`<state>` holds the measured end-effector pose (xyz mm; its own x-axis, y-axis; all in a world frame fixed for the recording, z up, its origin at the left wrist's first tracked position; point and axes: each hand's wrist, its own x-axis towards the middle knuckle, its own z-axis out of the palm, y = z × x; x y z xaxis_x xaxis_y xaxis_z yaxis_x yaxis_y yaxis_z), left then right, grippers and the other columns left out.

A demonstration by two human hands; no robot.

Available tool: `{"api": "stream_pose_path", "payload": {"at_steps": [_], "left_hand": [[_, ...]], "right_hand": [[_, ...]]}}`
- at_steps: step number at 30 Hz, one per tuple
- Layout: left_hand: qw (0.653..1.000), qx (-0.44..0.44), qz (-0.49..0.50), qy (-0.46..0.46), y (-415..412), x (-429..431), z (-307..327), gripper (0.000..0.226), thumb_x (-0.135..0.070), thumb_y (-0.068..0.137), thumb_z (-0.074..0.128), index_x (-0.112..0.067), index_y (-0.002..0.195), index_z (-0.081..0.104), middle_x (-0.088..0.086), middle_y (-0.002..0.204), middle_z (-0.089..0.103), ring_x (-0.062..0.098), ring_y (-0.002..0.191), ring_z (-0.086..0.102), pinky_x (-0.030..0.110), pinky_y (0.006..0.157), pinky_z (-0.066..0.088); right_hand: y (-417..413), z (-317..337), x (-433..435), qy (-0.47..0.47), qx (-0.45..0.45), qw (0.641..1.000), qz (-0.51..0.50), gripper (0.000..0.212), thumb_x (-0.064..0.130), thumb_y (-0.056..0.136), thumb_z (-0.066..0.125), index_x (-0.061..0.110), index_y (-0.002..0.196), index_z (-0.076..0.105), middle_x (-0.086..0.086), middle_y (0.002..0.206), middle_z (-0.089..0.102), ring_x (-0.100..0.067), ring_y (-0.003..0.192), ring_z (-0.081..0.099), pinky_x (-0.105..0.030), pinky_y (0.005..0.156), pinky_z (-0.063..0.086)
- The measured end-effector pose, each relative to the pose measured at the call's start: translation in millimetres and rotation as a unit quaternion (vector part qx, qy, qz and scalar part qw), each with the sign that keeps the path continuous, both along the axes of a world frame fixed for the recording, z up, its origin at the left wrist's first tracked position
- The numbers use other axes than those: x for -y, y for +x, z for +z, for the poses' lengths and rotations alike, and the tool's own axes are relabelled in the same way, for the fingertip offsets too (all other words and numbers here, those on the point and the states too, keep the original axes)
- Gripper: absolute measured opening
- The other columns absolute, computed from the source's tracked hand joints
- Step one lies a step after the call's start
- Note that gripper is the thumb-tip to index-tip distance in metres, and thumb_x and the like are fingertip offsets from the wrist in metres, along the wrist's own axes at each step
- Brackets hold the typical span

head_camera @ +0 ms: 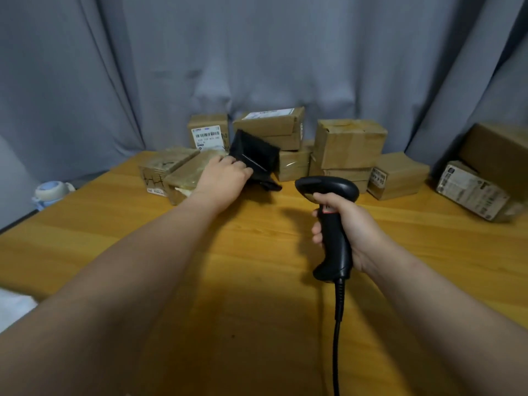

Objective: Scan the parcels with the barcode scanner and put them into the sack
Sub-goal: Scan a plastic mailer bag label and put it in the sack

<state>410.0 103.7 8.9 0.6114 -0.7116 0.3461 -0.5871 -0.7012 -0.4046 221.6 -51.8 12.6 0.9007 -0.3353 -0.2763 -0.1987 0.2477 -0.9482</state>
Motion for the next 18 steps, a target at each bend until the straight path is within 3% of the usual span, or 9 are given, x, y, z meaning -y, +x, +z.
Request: {"api": "stream_pose_path", "payload": {"at_steps": [4, 7, 9, 14, 16, 18], "left_hand": [[0.980, -0.002, -0.062, -0.189, -35, -18, 38, 0.033, -0.015, 0.098, 0.047, -0.021, 0.129, 0.058, 0.005, 0.119, 0.065, 0.027, 0.108, 0.058, 0.038, 0.089, 0.042], [0.930, -0.105, -0.078, -0.344, -78, -33, 62, 0.025, -0.017, 0.099, 0.048, -0.014, 0.117, 0.065, 0.007, 0.104, 0.068, 0.026, 0.095, 0.060, 0.033, 0.074, 0.044], [0.884, -0.184, -0.076, -0.422, -110, -42, 78, 0.024, -0.017, 0.099, 0.049, -0.009, 0.113, 0.067, 0.007, 0.099, 0.068, 0.024, 0.091, 0.061, 0.033, 0.074, 0.045], [0.820, -0.302, -0.079, -0.480, -176, -68, 95, 0.021, -0.015, 0.098, 0.054, -0.007, 0.112, 0.067, 0.010, 0.100, 0.071, 0.025, 0.094, 0.065, 0.039, 0.089, 0.051], [0.807, -0.340, -0.082, -0.476, -199, -77, 97, 0.022, -0.015, 0.098, 0.054, -0.003, 0.112, 0.067, 0.015, 0.104, 0.071, 0.024, 0.094, 0.065, 0.040, 0.091, 0.049], [0.809, -0.368, -0.082, -0.450, -220, -82, 98, 0.023, -0.017, 0.098, 0.054, 0.000, 0.107, 0.067, 0.020, 0.103, 0.070, 0.022, 0.087, 0.061, 0.039, 0.084, 0.049]], "right_hand": [[-26, 19, -4, 0.013, 0.041, 0.999, -0.011, 0.029, 0.036, 0.087, 0.065, 0.007, 0.088, 0.062, -0.007, 0.060, 0.060, -0.018, 0.049, 0.057, -0.025, 0.049, 0.049], [-56, 33, -13, 0.014, 0.073, 0.997, -0.018, 0.031, 0.036, 0.087, 0.065, 0.006, 0.094, 0.064, -0.007, 0.063, 0.061, -0.018, 0.052, 0.058, -0.024, 0.051, 0.050], [-78, 40, -20, 0.000, 0.091, 0.995, -0.030, 0.030, 0.034, 0.087, 0.066, 0.005, 0.096, 0.066, -0.007, 0.066, 0.064, -0.018, 0.056, 0.061, -0.025, 0.055, 0.051], [-136, 51, -37, -0.055, 0.144, 0.985, -0.075, 0.014, 0.023, 0.085, 0.070, 0.013, 0.094, 0.065, -0.006, 0.093, 0.066, -0.019, 0.089, 0.063, -0.029, 0.074, 0.051], [-158, 53, -42, -0.099, 0.151, 0.981, -0.078, 0.010, 0.019, 0.084, 0.070, 0.014, 0.088, 0.062, -0.003, 0.087, 0.062, -0.013, 0.081, 0.059, -0.025, 0.068, 0.047], [-176, 55, -44, -0.140, 0.173, 0.973, -0.064, 0.010, 0.014, 0.083, 0.071, 0.010, 0.086, 0.062, 0.000, 0.079, 0.061, -0.006, 0.068, 0.062, -0.016, 0.057, 0.048]]}}
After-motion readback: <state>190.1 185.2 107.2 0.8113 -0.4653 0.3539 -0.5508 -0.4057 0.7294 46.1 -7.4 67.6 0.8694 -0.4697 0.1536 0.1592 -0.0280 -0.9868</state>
